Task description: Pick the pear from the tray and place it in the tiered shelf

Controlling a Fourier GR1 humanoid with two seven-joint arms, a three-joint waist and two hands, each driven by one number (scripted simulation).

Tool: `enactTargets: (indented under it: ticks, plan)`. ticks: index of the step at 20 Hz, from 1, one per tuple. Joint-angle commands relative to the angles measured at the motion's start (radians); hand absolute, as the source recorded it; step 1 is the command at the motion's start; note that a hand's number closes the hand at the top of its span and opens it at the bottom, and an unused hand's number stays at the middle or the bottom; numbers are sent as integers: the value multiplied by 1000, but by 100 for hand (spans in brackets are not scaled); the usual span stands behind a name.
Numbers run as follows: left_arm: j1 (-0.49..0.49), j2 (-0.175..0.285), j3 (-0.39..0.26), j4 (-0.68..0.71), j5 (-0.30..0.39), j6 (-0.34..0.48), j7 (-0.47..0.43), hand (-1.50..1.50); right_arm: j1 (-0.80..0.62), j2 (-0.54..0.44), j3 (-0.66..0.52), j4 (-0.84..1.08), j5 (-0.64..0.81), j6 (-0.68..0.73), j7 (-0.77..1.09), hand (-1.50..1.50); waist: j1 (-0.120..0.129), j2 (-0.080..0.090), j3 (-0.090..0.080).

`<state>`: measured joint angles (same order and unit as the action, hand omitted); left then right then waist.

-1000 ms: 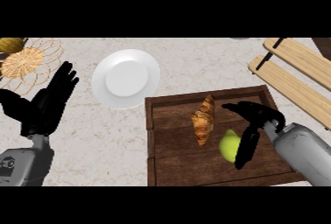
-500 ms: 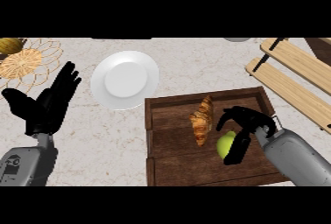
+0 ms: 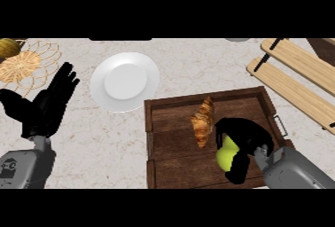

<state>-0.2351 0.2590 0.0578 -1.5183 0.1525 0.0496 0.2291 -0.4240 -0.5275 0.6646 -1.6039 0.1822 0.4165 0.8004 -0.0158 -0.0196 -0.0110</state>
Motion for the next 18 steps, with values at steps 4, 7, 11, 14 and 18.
enactTargets:
  ticks: [4, 7, 11, 14, 18]
  plan:
    - [46, -1, 14, 23, 0, -3, -24, 0, 114, -54, 286, -415, 328, -121, -165, 150, -39, -6, 12]
    - [67, 18, 32, -12, 20, -28, -34, 0, 259, -111, 340, -553, 444, -239, -158, 150, -21, 4, 12]
    - [59, 16, 47, -10, 37, -34, -36, 0, 397, -204, 243, -713, 422, -397, -254, 150, -28, 10, 13]
    - [45, -5, 23, 1, 2, 3, -14, 0, 439, -145, 201, -887, 408, -474, -199, 150, -43, 8, 13]
    - [54, 10, 29, -29, 6, -10, -18, 0, 470, -163, 99, -1010, 418, -544, -173, 150, -34, 6, 12]
